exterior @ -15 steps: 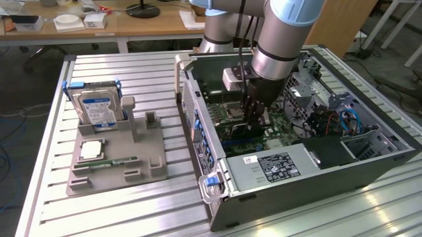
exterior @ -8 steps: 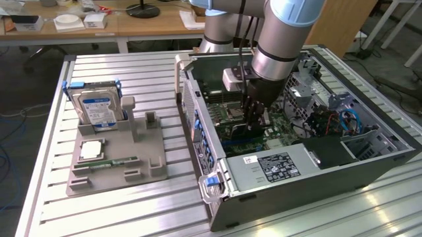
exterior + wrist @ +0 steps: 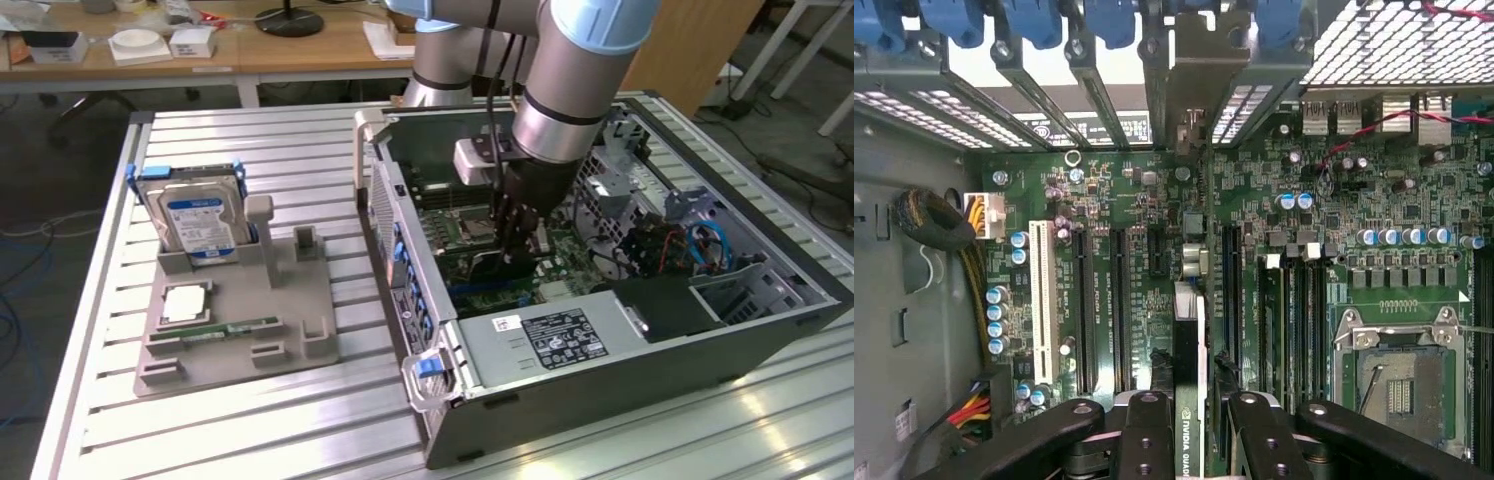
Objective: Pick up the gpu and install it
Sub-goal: 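Insert the gpu into the slot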
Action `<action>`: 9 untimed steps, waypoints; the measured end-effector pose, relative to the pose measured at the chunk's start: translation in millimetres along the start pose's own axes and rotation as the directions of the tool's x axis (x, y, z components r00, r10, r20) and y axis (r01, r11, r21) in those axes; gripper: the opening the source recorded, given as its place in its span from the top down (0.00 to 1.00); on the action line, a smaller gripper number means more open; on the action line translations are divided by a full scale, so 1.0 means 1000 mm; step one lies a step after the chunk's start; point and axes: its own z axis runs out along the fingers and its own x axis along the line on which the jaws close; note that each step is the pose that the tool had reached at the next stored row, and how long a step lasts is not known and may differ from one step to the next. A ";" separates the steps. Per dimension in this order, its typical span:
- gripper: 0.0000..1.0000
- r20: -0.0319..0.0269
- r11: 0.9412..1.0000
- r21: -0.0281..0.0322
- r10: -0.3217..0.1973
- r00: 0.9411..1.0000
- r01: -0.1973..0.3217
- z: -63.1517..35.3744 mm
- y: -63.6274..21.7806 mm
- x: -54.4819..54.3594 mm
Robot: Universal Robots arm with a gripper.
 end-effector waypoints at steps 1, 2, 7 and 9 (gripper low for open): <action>0.74 0.000 1.000 0.000 -0.001 1.000 0.001 0.0000 0.0000 0.000; 0.74 0.000 1.000 0.000 -0.003 1.000 0.003 0.0001 0.0000 0.000; 0.74 -0.001 1.000 0.000 -0.017 1.000 0.017 0.0004 0.0001 0.000; 0.74 -0.002 1.000 0.000 -0.018 1.000 0.018 0.0004 0.0001 -0.001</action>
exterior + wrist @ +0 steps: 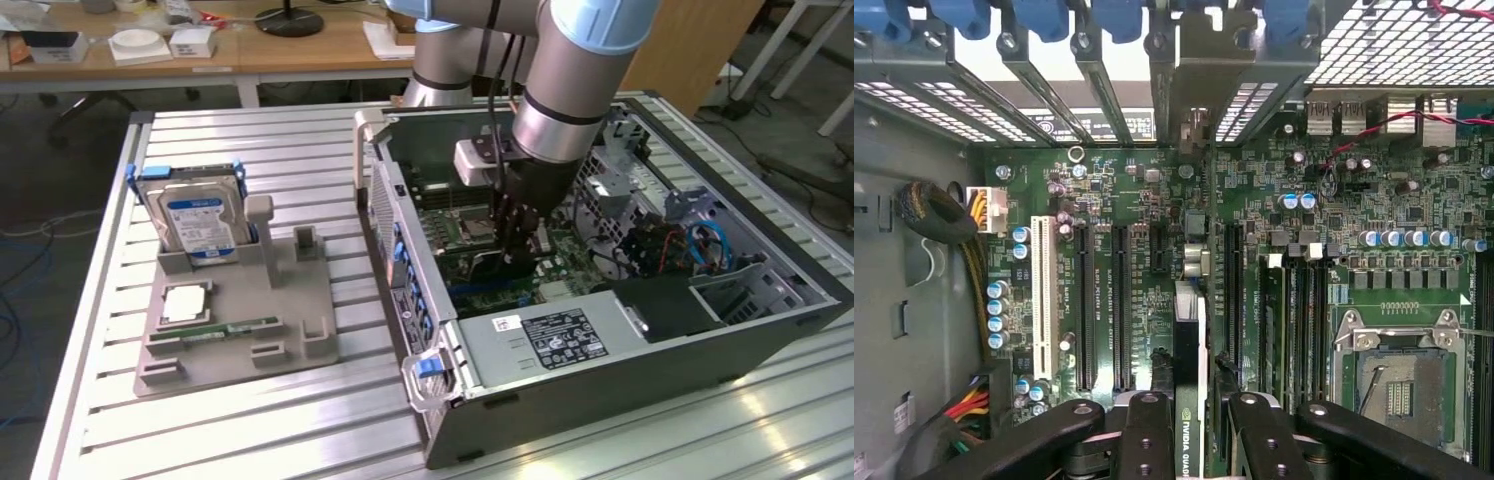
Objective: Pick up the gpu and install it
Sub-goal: 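Insert the gpu into the slot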
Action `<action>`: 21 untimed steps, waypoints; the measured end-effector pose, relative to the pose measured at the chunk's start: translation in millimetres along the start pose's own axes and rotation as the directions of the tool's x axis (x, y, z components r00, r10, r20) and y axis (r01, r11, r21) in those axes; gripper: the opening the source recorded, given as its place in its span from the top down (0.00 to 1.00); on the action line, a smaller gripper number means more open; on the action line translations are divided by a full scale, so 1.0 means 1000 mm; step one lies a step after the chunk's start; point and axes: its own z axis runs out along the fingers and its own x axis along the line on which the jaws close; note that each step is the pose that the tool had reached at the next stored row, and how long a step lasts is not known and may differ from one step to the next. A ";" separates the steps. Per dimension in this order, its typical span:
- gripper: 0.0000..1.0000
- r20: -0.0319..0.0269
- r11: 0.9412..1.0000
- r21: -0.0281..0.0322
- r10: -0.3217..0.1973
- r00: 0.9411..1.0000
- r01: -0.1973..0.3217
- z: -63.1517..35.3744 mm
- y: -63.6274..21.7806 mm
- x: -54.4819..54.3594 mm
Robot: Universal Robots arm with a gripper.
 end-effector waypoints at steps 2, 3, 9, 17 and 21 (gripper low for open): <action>0.74 -0.002 1.000 0.000 0.000 1.000 0.000 -0.0012 0.0000 0.000; 0.74 -0.002 1.000 0.000 0.000 1.000 0.000 -0.0022 0.0000 0.000; 0.74 -0.002 1.000 0.001 0.000 1.000 0.000 -0.0033 0.0001 0.000; 0.74 -0.002 1.000 0.003 -0.009 1.000 0.009 -0.0033 0.0002 0.000; 0.74 -0.002 1.000 0.004 -0.009 1.000 0.009 -0.0031 0.0038 0.000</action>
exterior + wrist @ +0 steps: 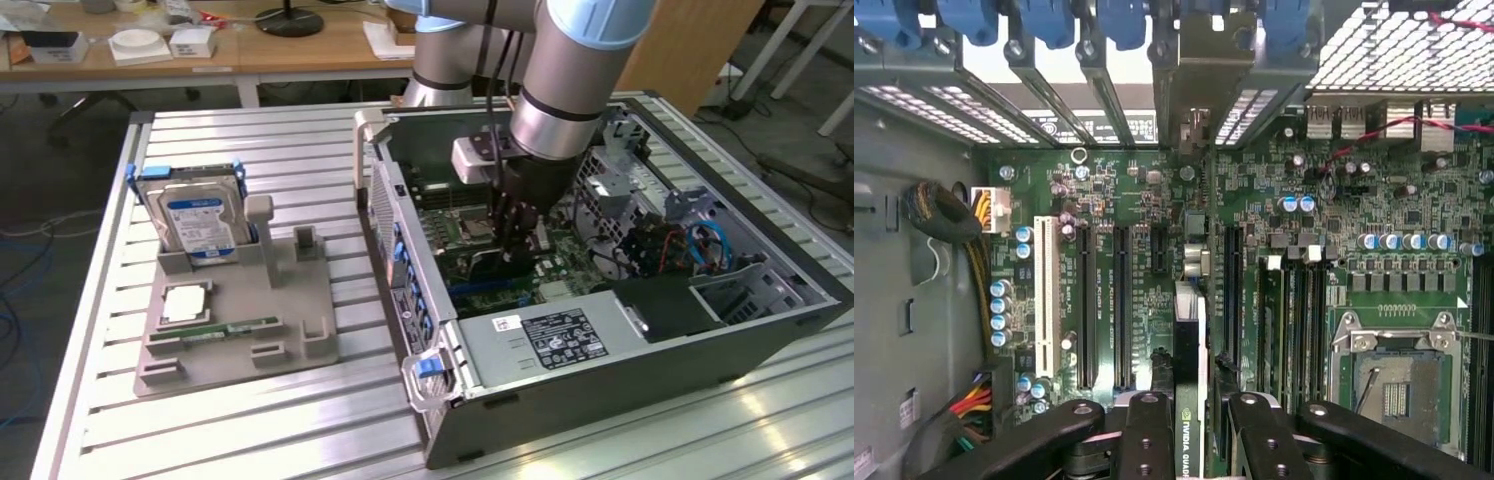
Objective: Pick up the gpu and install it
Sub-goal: 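Insert the gpu into the slot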
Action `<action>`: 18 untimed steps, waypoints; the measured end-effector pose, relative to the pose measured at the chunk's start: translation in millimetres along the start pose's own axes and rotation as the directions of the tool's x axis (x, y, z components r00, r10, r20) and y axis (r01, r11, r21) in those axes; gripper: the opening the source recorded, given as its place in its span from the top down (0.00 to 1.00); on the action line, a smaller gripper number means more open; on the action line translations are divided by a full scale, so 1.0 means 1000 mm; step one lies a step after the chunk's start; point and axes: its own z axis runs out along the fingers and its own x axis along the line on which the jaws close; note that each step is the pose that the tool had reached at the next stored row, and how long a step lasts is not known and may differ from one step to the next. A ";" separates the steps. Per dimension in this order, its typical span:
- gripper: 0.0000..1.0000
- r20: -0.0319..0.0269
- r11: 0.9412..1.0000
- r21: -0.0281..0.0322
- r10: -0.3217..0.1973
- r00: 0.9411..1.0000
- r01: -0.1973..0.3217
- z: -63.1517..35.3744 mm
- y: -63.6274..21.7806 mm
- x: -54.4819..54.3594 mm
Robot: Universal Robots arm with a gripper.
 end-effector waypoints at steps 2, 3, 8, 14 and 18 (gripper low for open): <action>0.74 0.000 1.000 0.000 0.000 1.000 0.000 0.0000 0.0013 0.000; 0.74 0.000 1.000 0.000 0.000 1.000 0.000 0.0000 0.0015 0.000; 0.74 0.000 1.000 0.005 0.000 1.000 0.000 0.0008 0.0021 0.000; 0.74 0.000 1.000 0.005 0.000 1.000 0.000 0.0020 0.0023 0.000; 0.74 0.000 1.000 0.005 0.000 1.000 0.000 0.0040 0.0022 0.000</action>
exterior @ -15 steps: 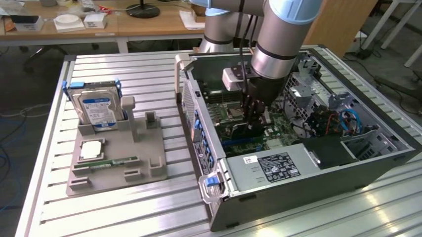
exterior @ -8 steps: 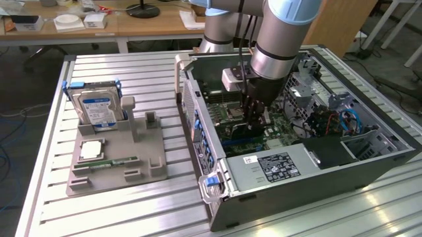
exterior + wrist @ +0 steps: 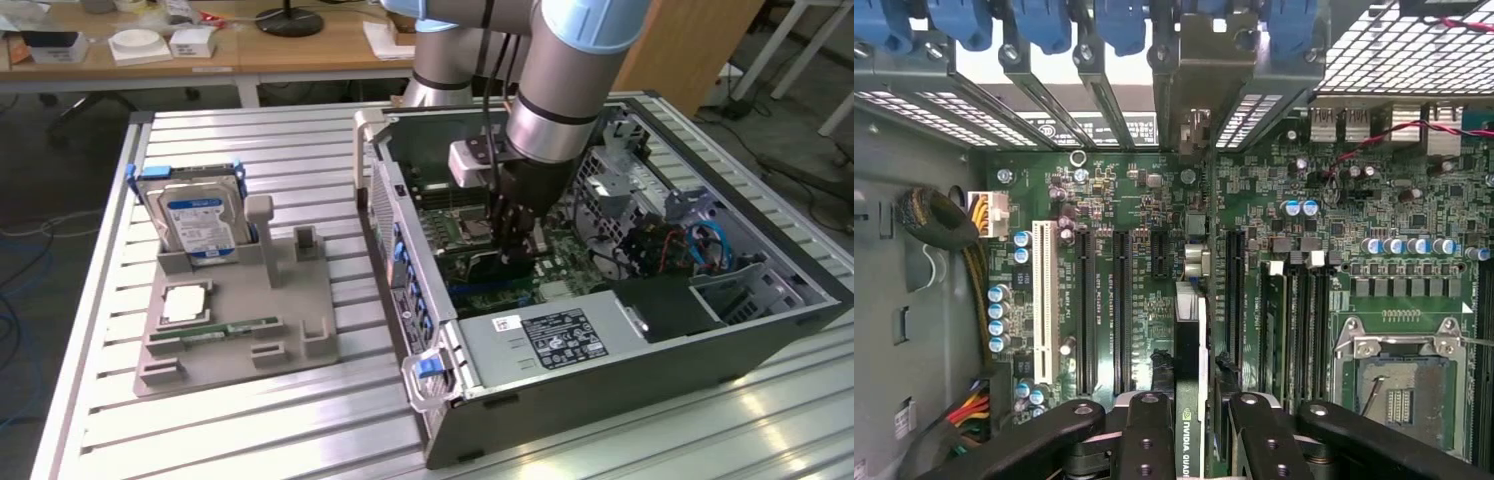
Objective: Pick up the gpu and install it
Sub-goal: 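Insert the gpu into the slot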
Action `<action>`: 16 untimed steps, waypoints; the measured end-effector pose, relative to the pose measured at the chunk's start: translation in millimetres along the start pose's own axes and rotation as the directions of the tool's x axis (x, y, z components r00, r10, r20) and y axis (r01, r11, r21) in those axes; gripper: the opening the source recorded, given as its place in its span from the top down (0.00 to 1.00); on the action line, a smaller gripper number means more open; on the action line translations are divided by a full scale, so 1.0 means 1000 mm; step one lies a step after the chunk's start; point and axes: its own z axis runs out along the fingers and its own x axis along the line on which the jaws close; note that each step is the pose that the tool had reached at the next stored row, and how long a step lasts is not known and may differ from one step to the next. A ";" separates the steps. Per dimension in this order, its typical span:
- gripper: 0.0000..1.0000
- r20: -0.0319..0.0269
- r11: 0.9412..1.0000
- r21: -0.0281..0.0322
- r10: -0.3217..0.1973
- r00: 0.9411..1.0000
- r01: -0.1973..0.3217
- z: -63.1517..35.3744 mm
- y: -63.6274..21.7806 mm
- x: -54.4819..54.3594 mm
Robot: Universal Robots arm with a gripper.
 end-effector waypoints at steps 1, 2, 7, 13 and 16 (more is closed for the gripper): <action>0.74 0.000 1.000 0.000 0.000 1.000 0.000 0.0006 0.0000 0.000; 0.74 0.000 1.000 0.000 0.000 1.000 0.000 0.0008 0.0000 0.000; 0.74 0.000 1.000 0.000 0.000 1.000 0.000 0.0009 0.0000 0.000; 0.74 0.000 1.000 0.000 0.000 1.000 0.000 0.0006 -0.0006 0.000; 0.74 0.000 1.000 0.000 0.000 1.000 0.000 0.0002 -0.0012 0.000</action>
